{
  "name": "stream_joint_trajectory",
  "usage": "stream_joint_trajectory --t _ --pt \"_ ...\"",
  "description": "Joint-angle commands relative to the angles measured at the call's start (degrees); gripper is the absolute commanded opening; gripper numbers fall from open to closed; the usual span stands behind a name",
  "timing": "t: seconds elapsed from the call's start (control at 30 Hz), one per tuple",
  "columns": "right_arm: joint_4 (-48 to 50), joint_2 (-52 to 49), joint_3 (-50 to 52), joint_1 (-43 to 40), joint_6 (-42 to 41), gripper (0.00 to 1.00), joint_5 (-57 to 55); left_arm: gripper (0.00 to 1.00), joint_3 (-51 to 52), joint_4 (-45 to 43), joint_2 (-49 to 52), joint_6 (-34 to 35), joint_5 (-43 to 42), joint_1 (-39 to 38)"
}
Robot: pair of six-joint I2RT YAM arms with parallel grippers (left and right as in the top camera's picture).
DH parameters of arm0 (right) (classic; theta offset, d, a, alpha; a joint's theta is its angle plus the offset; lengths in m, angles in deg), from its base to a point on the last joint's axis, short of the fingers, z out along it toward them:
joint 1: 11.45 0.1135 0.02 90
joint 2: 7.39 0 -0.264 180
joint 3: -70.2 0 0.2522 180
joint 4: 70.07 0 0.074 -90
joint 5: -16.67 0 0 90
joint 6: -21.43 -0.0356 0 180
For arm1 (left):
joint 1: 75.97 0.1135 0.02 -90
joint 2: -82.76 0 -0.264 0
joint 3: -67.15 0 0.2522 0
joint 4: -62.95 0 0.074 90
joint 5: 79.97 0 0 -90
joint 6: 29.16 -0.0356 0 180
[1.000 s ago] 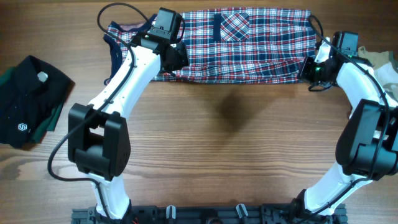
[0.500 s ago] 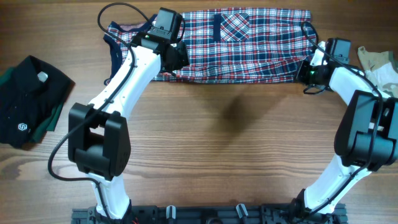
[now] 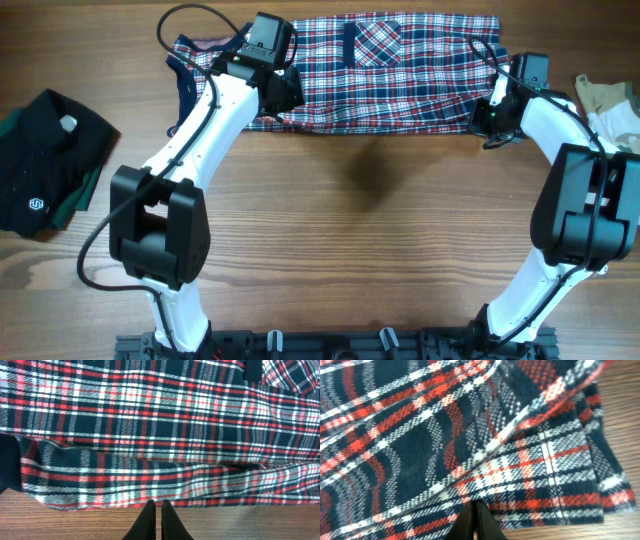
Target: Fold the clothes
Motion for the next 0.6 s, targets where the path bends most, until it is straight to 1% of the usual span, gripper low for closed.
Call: stream_joint_trajectory --t 0.0,0.1,0.2,0.27,0.37,0.43,0.57 --pt "-0.37 0.04 -0.15 -0.31 1.55 0.04 -10.82 0.06 0.44 0.09 0.61 -0.87 0.37 0.04" --pt "1.38 0.11 -0.17 -0.28 1.22 0.06 -4.57 0.07 0.44 0.20 0.61 -0.87 0.35 0.04" --pt "2.45 0.59 -0.20 -0.28 -0.17 0.07 -1.57 0.07 0.46 0.37 0.61 -0.87 0.37 0.04" --pt "2.75 0.70 -0.22 -0.28 -0.20 0.08 -1.25 0.07 0.48 0.37 0.61 -0.87 0.35 0.04" --pt "2.78 0.70 -0.24 -0.28 -0.26 0.04 -0.15 0.07 0.48 0.28 0.61 -0.87 0.35 0.04" --pt "3.02 0.70 -0.24 -0.28 -1.64 0.04 0.17 0.07 0.48 0.28 0.61 -0.87 0.35 0.04" --pt "3.32 3.87 -0.31 -0.28 -3.26 0.04 0.81 0.07 0.94 0.79 0.63 -0.85 0.35 0.04"
